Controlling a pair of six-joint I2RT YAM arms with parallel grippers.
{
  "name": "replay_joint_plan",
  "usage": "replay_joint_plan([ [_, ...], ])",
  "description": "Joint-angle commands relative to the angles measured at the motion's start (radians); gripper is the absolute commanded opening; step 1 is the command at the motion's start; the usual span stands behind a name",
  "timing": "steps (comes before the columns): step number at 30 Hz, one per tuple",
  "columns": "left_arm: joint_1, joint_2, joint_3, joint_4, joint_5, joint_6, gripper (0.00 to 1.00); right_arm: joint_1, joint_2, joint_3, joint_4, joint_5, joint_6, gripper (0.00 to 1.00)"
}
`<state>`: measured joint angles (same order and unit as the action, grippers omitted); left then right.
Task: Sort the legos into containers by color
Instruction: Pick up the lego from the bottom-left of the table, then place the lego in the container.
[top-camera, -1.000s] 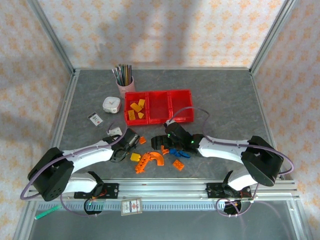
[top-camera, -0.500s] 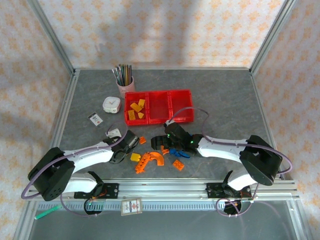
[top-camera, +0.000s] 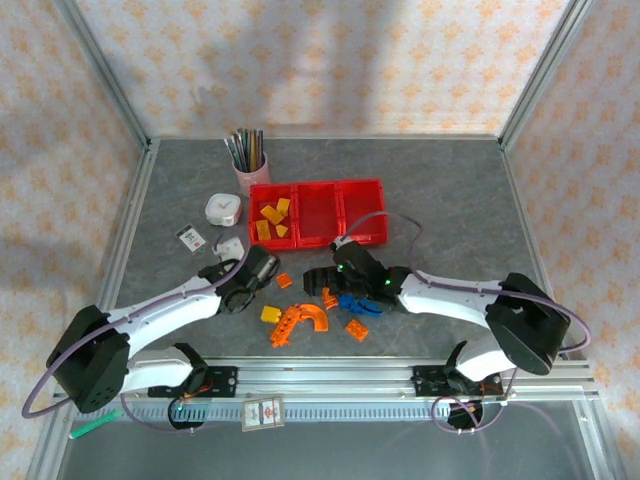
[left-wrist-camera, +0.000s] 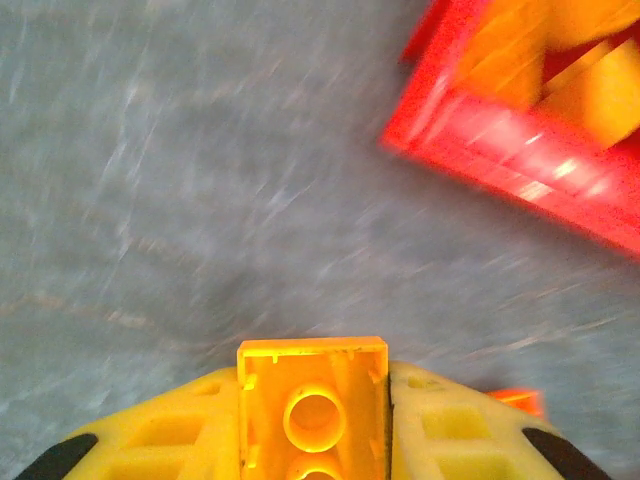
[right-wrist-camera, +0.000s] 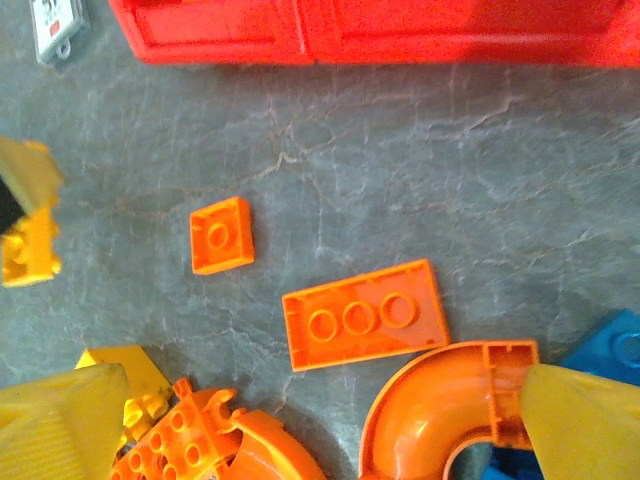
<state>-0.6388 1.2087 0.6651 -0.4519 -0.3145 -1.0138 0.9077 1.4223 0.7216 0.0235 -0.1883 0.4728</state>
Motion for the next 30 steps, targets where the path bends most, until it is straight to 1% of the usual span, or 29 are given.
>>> replay_joint_plan([
  [1, 0.044, 0.029, 0.124, -0.029, -0.091, 0.119, 0.33, -0.046, -0.042, 0.016, -0.012, 0.008, 0.013, 1.0],
  [4, 0.096, 0.096, 0.215, 0.002, -0.07, 0.193, 0.33, -0.08, -0.061, 0.019, -0.015, 0.012, 0.004, 1.0],
  [9, 0.161, 0.27, 0.386, 0.048, -0.045, 0.287, 0.33, -0.105, -0.069, 0.042, -0.028, 0.044, -0.023, 1.0],
  [14, 0.189, 0.438, 0.512, 0.06, -0.046, 0.333, 0.34, -0.113, -0.053, 0.054, -0.035, 0.053, -0.042, 1.0],
  [18, 0.21, 0.548, 0.576, 0.083, -0.045, 0.361, 0.35, -0.115, -0.042, 0.064, -0.045, 0.064, -0.055, 1.0],
  [20, 0.217, 0.587, 0.612, 0.064, -0.053, 0.365, 0.38, -0.115, -0.041, 0.077, -0.059, 0.072, -0.064, 1.0],
  [22, 0.217, 0.604, 0.632, 0.055, -0.057, 0.371, 0.42, -0.115, -0.043, 0.082, -0.069, 0.079, -0.07, 1.0],
  [24, 0.218, 0.604, 0.636, 0.068, -0.039, 0.383, 0.5, -0.115, -0.049, 0.084, -0.073, 0.079, -0.075, 1.0],
  [30, 0.217, 0.549, 0.621, 0.051, -0.009, 0.4, 0.58, -0.115, -0.055, 0.1, -0.102, 0.072, -0.097, 1.0],
])
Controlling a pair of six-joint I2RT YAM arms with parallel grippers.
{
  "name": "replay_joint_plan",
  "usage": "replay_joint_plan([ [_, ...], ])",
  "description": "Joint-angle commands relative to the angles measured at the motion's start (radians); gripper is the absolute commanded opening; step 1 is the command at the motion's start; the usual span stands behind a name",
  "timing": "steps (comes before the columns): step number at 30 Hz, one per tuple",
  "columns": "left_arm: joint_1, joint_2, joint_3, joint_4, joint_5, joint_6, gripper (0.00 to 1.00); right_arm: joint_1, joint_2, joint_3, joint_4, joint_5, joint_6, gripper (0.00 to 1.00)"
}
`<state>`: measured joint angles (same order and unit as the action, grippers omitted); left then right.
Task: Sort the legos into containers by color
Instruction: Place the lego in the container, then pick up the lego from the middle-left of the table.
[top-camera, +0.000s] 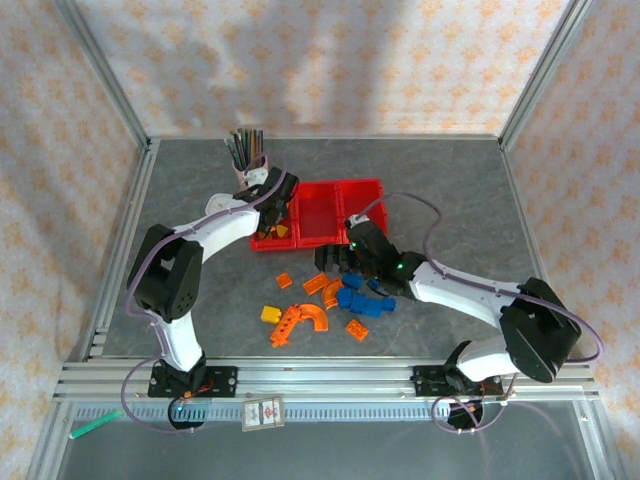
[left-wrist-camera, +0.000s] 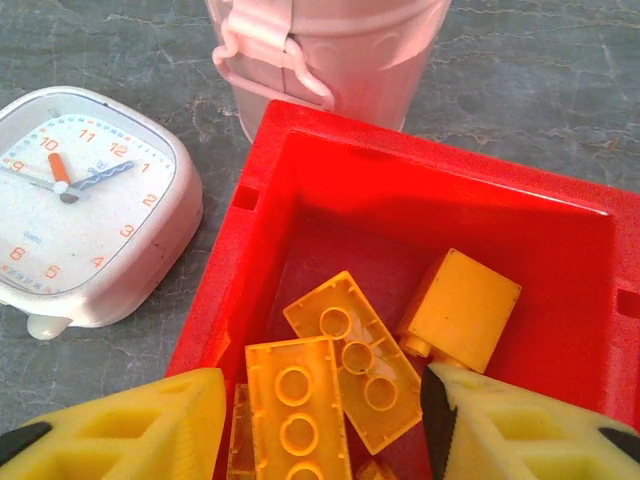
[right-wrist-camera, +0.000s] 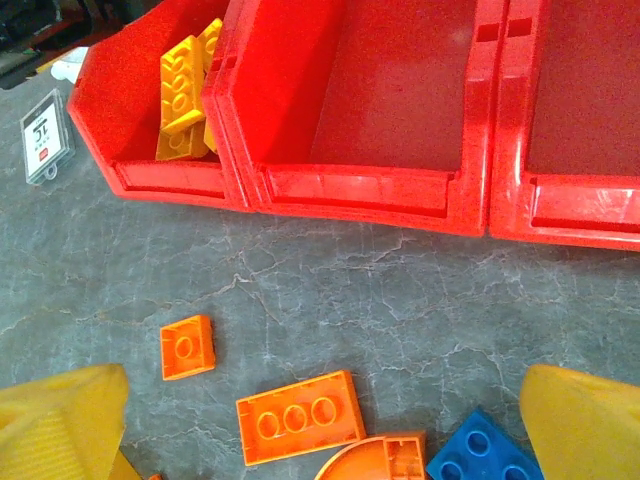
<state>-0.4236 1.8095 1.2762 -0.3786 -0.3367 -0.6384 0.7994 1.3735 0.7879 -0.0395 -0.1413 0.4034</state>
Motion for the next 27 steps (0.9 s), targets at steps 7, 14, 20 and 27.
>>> replay_joint_plan([
  [7, -0.06, -0.247, -0.122, -0.072, 0.058, 0.014, 0.62, 0.01, -0.041, 0.011, -0.062, -0.028, -0.033, 1.0],
  [14, -0.204, -0.492, -0.326, -0.198, 0.022, -0.076, 0.67, 0.062, -0.074, -0.042, -0.078, -0.047, -0.02, 1.0],
  [20, -0.328, -0.656, -0.504, -0.318, 0.046, -0.245, 0.7, 0.115, -0.095, -0.09, -0.081, -0.047, 0.015, 1.0],
  [27, -0.48, -0.706, -0.626, -0.31, 0.122, -0.353, 0.74, 0.132, -0.118, -0.157, -0.03, -0.059, 0.08, 1.0],
])
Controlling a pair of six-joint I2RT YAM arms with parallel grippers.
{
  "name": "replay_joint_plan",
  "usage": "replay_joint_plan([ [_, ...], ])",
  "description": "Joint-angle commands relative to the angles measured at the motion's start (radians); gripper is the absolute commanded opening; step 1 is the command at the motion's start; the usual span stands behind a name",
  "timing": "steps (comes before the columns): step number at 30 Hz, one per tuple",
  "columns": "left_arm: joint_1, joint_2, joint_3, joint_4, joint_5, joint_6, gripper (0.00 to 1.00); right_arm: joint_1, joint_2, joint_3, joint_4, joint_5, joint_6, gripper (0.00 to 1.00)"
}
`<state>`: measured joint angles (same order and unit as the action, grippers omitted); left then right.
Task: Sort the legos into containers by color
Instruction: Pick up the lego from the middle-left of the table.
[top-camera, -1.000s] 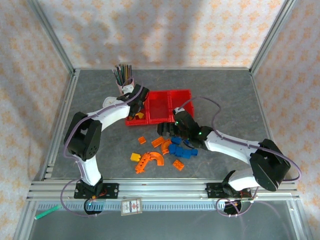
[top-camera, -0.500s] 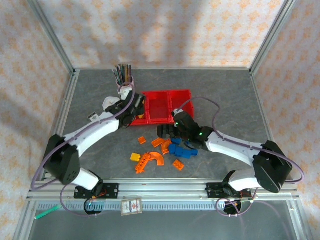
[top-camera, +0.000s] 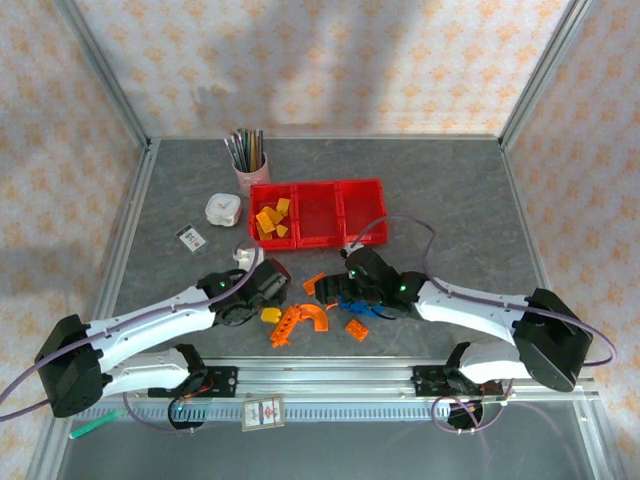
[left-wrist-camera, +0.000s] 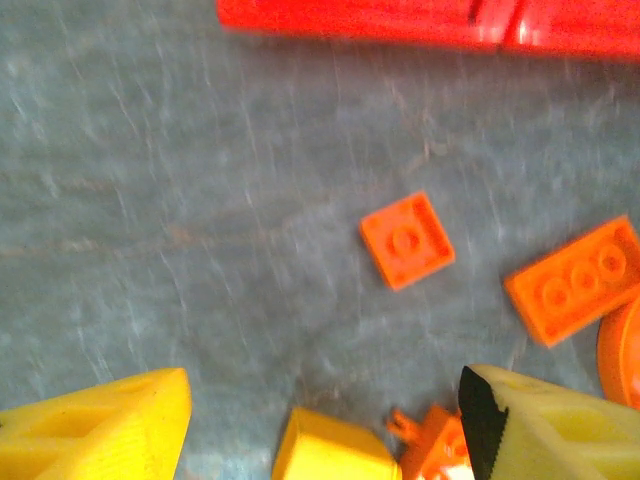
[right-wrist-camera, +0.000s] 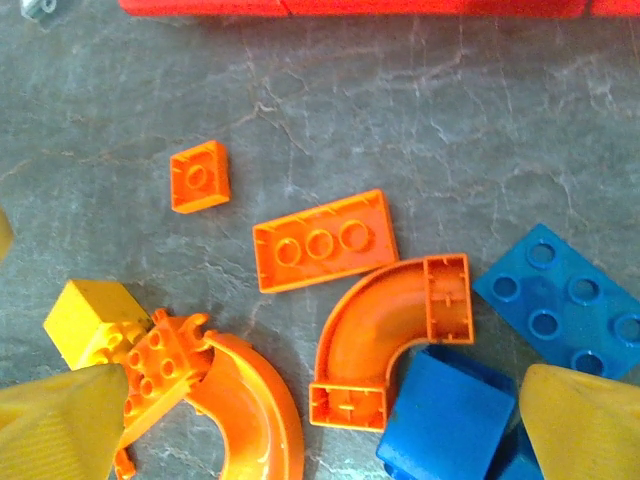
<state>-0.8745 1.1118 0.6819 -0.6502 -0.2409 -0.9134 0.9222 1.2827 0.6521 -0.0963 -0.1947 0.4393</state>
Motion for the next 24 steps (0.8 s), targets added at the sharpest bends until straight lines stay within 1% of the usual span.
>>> replay_joint_plan([
  [1, -0.036, -0.004, -0.047, -0.021, 0.042, -0.081, 0.75, 0.013, -0.028, -0.028, 0.035, -0.008, 0.052, 1.0],
  [4, -0.054, 0.017, -0.075, 0.035, 0.075, -0.082, 0.75, 0.028, -0.027, -0.041, 0.043, 0.006, 0.074, 1.0],
  [8, -0.056, 0.055, -0.092, 0.08, 0.087, -0.069, 0.77, 0.04, -0.043, -0.075, 0.095, -0.006, 0.095, 0.99],
  [14, -0.056, 0.105, -0.114, 0.144, 0.09, -0.058, 0.77, 0.055, -0.038, -0.077, 0.118, -0.006, 0.105, 1.0],
  [19, -0.055, 0.143, -0.116, 0.151, 0.065, -0.075, 0.75, 0.058, -0.029, -0.067, 0.116, -0.001, 0.099, 1.0],
  [24, -0.057, 0.16, -0.155, 0.2, 0.087, -0.094, 0.71, 0.06, -0.028, -0.068, 0.121, -0.002, 0.099, 1.0],
])
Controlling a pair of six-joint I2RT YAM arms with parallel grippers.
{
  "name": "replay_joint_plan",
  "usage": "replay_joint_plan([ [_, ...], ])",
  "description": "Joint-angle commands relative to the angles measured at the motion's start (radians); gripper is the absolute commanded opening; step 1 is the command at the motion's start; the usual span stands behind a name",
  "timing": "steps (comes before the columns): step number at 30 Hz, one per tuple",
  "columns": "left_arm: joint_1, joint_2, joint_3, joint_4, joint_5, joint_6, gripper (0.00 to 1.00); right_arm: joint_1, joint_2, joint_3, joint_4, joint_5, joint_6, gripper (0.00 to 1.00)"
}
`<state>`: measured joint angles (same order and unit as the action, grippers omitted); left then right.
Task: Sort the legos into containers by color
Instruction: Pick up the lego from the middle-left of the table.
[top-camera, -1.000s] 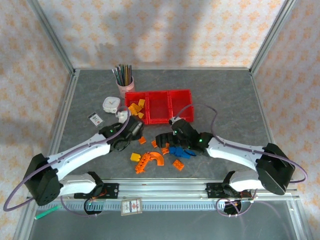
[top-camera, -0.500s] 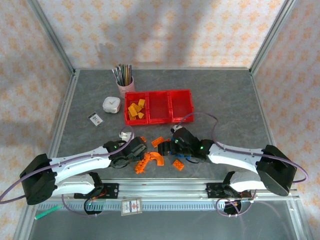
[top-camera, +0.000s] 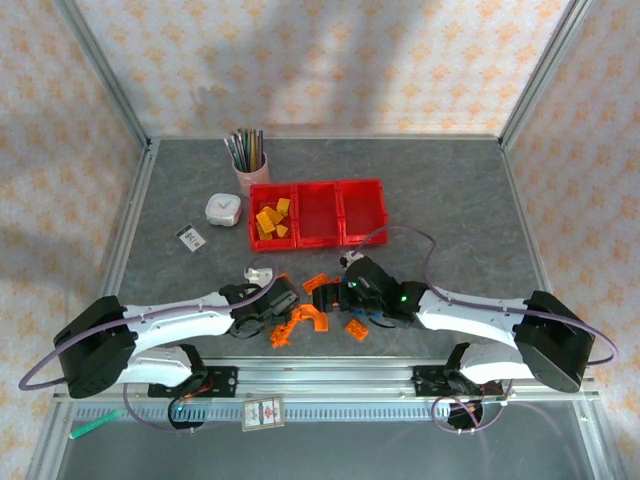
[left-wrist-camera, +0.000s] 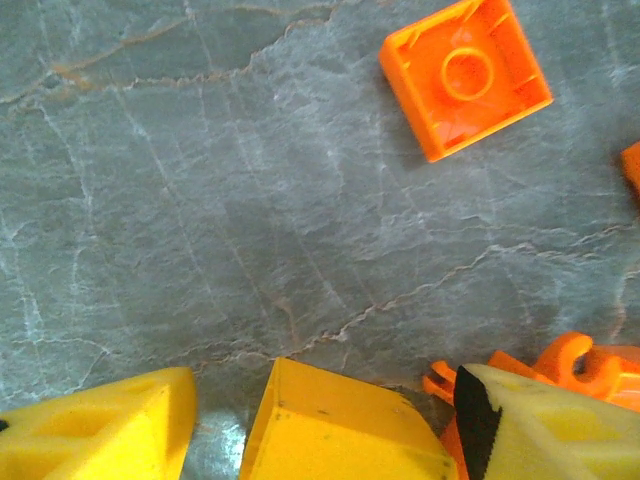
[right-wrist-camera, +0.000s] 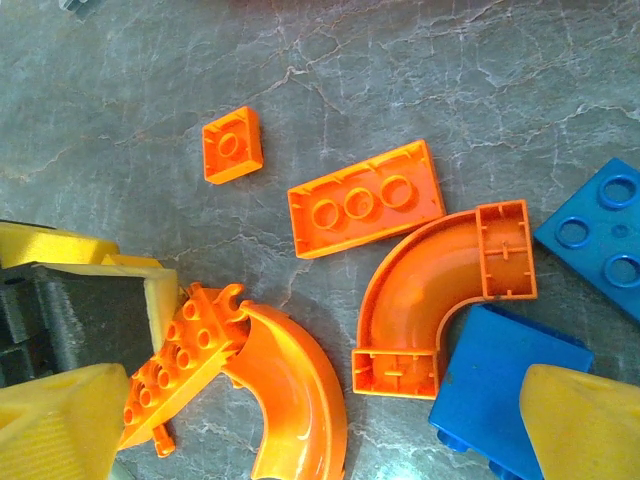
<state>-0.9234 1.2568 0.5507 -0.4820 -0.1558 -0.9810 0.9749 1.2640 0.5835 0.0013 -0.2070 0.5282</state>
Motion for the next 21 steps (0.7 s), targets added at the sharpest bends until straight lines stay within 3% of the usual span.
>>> replay_joint_plan([
  [1, -0.008, 0.018, -0.027, 0.035, 0.004, -0.029, 0.7, 0.006, -0.009, 0.002, 0.024, 0.011, 0.011, 1.0],
  [13, -0.006, 0.014, -0.075, 0.052, -0.024, -0.061, 0.44, 0.006, -0.005, 0.01, 0.021, 0.022, 0.004, 1.0],
  [21, 0.0, -0.049, -0.032, -0.025, -0.086, -0.074, 0.36, 0.005, -0.013, 0.05, 0.004, 0.012, 0.011, 1.0],
])
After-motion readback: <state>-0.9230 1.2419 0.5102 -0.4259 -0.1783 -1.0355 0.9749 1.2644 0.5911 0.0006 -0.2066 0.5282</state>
